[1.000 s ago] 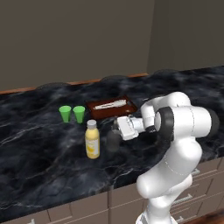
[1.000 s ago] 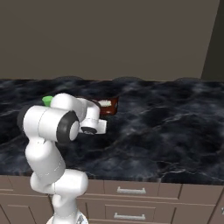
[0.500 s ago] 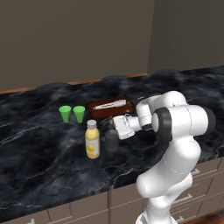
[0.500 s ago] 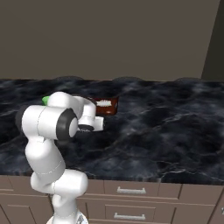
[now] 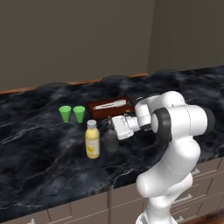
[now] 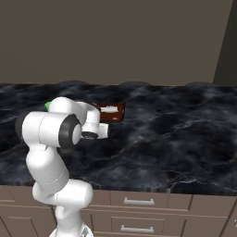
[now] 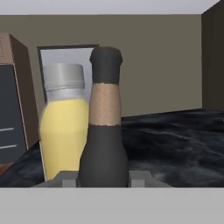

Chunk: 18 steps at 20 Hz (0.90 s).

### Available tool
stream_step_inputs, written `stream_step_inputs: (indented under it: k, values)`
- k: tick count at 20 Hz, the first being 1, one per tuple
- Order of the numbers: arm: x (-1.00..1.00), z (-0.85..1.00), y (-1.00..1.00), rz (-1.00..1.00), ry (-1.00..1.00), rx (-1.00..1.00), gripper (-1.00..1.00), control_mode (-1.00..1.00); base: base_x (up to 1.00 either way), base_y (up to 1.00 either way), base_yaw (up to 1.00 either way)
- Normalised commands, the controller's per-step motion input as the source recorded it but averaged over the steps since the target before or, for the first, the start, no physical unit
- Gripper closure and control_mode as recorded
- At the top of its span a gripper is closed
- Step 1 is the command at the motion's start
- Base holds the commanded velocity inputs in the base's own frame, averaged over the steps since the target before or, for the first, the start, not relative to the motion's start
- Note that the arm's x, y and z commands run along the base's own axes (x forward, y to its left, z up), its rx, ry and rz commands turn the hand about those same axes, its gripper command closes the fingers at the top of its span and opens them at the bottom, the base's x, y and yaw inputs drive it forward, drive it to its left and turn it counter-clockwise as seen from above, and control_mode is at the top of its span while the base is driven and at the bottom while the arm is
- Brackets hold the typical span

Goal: Place the drinks on the dining counter in a tight cluster.

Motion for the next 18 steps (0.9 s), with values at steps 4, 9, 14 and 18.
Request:
stream_step_inputs:
  k: [4, 9, 14, 18]
  values:
    - [-0.06, -0.18, -0.06, 0.0, 0.0, 0.0, -1.0, -1.0, 0.0, 0.0, 0.0]
    - [-0.17, -0.04, -0.22, 0.0, -0.01, 0.02, -1.0, -1.0, 0.0, 0.0, 0.0]
    - [-0.14, 0.0, -0.18, 0.0, -0.01, 0.04, -1.0, -1.0, 0.0, 0.0, 0.0]
    - [-0.1, 0.0, -0.09, 0.0, 0.0, 0.0, -1.0, -1.0, 0.0, 0.0, 0.0]
